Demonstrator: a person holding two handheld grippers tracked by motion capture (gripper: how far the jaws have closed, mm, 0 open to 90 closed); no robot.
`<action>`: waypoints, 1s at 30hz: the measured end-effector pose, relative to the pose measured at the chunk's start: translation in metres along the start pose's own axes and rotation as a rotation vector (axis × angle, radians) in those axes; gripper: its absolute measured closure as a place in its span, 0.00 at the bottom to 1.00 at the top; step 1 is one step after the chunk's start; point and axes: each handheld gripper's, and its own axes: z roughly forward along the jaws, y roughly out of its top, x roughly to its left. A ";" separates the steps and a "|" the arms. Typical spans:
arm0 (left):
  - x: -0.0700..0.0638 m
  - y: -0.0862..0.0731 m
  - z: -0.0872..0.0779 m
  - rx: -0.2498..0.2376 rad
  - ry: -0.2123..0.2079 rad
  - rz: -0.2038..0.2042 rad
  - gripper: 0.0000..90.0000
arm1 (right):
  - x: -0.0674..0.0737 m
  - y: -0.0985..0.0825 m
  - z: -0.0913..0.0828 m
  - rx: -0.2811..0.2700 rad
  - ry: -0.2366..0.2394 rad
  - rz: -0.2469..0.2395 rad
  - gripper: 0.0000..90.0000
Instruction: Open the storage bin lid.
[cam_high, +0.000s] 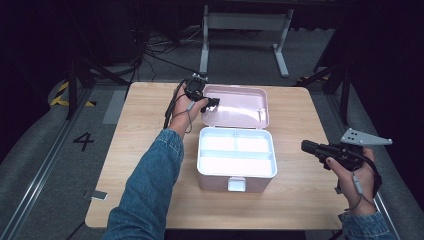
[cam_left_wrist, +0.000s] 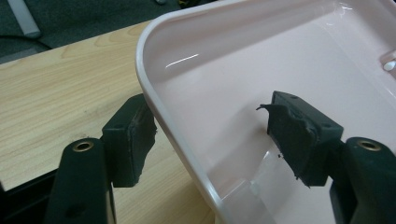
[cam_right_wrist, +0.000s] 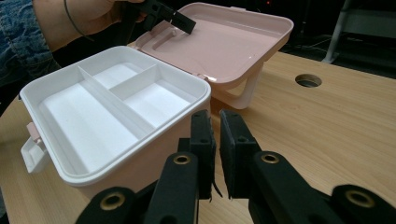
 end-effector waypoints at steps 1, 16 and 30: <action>0.000 -0.001 0.001 0.010 0.005 0.000 0.36 | 0.000 0.000 0.000 0.001 0.000 -0.001 0.94; 0.001 -0.004 0.013 0.068 0.049 0.009 0.37 | 0.002 0.000 0.001 0.008 -0.001 -0.014 0.93; 0.002 -0.005 0.016 0.094 0.056 -0.023 0.38 | 0.003 -0.001 0.003 0.015 0.000 -0.015 0.93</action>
